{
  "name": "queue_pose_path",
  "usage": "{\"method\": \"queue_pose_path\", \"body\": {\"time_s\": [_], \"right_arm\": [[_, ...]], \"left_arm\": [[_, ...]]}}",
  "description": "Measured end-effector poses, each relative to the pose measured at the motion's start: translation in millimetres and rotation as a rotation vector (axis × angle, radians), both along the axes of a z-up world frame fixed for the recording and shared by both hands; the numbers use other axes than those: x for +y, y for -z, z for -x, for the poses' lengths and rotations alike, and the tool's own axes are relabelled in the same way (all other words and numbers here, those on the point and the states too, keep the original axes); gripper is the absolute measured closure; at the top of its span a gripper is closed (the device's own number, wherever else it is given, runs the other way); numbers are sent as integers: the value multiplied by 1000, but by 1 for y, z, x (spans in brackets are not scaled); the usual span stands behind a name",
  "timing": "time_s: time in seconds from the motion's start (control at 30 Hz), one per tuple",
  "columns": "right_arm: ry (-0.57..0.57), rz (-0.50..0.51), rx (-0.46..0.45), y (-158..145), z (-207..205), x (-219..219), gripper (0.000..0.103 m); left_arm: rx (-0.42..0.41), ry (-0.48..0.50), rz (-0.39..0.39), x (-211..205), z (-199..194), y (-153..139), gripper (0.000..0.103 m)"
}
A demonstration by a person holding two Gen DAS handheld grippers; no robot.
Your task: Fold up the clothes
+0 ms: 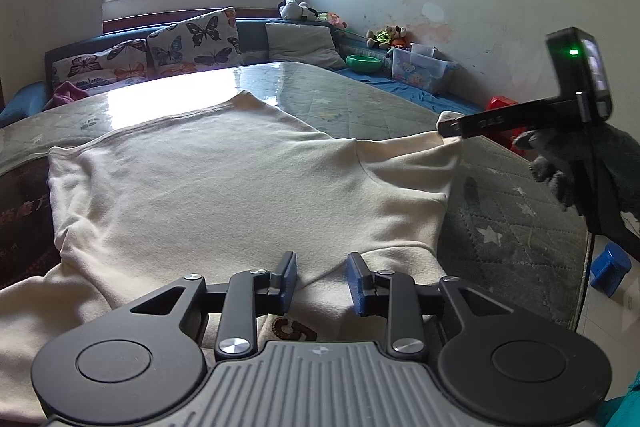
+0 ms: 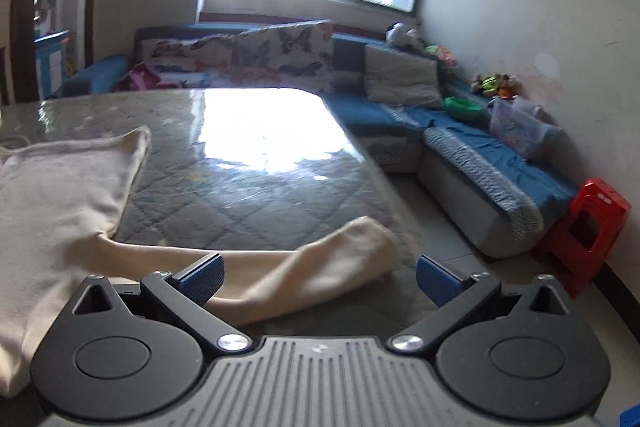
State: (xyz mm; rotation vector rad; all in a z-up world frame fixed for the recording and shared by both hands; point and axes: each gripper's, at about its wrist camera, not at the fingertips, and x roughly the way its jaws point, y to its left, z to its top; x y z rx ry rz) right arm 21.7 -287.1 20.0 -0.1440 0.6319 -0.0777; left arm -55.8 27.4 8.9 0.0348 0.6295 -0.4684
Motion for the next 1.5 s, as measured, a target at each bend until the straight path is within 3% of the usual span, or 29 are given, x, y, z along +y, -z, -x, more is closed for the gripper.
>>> {"method": "queue_pose_path", "body": {"time_s": [0.17, 0.63, 0.77, 0.9, 1.2, 1.3, 1.5], "right_arm": [[23, 67, 56, 17, -16, 7, 0], [211, 23, 46, 20, 24, -53, 0], [179, 2, 14, 14, 23, -55, 0], [116, -8, 68, 18, -2, -51, 0], [120, 24, 64, 23, -56, -67, 0], [104, -15, 53, 25, -70, -77, 0], [39, -17, 19, 18, -72, -76, 0]], "left_arm": [[1, -1, 3, 1, 0, -1, 71], [2, 1, 5, 3, -1, 0, 70], [2, 0, 3, 2, 0, 0, 70], [1, -2, 0, 2, 0, 0, 69], [4, -2, 7, 3, -1, -1, 68], [4, -1, 7, 3, 0, -1, 67], [2, -2, 3, 2, 0, -1, 65]]}}
